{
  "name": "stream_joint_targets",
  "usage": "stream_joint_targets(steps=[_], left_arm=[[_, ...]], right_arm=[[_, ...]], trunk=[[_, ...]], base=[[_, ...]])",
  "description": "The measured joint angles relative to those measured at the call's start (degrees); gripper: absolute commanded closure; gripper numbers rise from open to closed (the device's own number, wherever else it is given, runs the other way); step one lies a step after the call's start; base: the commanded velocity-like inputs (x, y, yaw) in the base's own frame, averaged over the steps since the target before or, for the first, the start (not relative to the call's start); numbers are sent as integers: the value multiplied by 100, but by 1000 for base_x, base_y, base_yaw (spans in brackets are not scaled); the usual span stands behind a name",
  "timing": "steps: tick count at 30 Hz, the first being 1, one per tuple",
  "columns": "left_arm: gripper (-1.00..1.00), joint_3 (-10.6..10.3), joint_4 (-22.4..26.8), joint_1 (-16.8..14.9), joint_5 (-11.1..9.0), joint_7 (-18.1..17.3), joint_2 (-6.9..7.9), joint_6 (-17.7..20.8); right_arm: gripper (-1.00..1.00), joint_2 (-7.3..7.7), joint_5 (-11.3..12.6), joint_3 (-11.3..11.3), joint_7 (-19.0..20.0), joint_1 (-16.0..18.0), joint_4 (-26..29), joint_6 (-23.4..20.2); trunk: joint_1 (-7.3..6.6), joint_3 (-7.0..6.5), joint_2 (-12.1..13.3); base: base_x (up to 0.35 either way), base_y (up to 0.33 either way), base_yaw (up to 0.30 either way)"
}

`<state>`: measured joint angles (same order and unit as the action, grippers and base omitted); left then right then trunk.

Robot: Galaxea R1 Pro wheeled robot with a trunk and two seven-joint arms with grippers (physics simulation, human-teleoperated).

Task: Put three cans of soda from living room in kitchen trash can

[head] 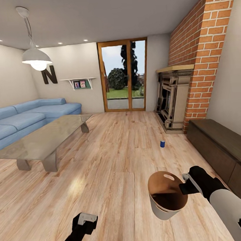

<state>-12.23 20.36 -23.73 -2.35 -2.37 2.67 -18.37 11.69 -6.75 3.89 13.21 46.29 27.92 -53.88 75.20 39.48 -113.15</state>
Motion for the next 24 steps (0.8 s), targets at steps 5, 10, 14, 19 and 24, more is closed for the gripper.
stream_joint_targets(steps=[5,10,14,19,24], left_arm=[[-100,-18,-20,0,0,7,-3,-23],[-100,-22,-24,0,2,8,-3,-26],[-100,-9,-23,0,-1,8,-3,-26],[-100,1,-28,-1,4,8,-3,-26],[-100,-15,-31,-1,6,14,-3,-32]], right_arm=[[100,1,-9,7,0,0,0,-1],[100,2,-8,7,1,0,0,-7],[100,1,-5,7,2,0,0,-5],[100,1,-19,12,0,-1,-1,-6],[100,1,-7,11,1,-1,-1,-10]], trunk=[[0,0,0],[0,0,0],[21,17,-39],[131,107,-239],[241,197,-440]], base=[[0,0,0],[0,0,0],[0,0,0],[0,0,0],[0,0,0]])
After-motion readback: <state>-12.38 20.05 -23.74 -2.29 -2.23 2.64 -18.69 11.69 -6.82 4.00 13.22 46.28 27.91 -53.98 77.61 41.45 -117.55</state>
